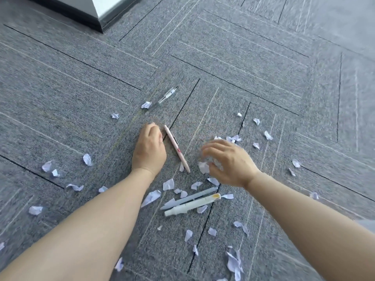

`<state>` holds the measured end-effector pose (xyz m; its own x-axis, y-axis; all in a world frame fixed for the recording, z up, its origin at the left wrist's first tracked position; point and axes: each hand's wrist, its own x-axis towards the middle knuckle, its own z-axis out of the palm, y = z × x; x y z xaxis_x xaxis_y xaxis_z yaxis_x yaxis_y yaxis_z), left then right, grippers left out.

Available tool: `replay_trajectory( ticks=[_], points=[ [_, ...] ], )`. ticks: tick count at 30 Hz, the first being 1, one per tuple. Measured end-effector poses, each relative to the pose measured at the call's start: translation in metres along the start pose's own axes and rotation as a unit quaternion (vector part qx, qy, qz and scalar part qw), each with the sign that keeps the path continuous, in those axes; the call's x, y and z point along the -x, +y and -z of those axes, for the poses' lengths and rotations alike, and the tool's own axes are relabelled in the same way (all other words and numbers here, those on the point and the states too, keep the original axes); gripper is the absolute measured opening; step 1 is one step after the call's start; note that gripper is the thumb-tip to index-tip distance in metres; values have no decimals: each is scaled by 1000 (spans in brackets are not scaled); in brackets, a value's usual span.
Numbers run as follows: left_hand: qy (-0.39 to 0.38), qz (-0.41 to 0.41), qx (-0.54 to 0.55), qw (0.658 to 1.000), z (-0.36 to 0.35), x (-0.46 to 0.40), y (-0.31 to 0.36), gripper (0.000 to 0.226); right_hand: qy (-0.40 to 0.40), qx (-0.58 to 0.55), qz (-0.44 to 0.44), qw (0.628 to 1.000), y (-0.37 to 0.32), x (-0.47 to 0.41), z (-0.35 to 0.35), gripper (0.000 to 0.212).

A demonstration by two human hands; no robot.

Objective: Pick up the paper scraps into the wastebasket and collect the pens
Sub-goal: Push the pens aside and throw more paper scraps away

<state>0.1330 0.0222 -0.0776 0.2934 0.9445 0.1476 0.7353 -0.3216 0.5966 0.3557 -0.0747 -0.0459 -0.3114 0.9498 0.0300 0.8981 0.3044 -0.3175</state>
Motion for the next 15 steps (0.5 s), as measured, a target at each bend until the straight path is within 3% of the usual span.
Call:
replay_trajectory(
  ticks=[2, 4, 5, 9, 12, 15],
  points=[
    [-18, -22, -5, 1000, 7, 14, -6, 8, 16, 13, -127, 992, 7, 4, 6, 40],
    [-36, -55, -26, 997, 15, 27, -11, 8, -27, -3, -245, 969, 16, -1, 9, 46],
    [-46, -75, -36, 995, 20, 32, -12, 7, -59, -20, -262, 963, 19, -4, 9, 49],
    [-88, -126, -38, 987, 33, 47, -9, 8, -148, -17, -162, 975, 8, 14, 6, 51],
    [-129, -188, -30, 973, 38, 65, -10, 19, -118, -10, -82, 990, -7, 55, 11, 47],
    [-143, -198, -42, 969, 38, 77, -7, 32, -70, -14, -95, 993, -7, 59, 10, 48]
  ],
)
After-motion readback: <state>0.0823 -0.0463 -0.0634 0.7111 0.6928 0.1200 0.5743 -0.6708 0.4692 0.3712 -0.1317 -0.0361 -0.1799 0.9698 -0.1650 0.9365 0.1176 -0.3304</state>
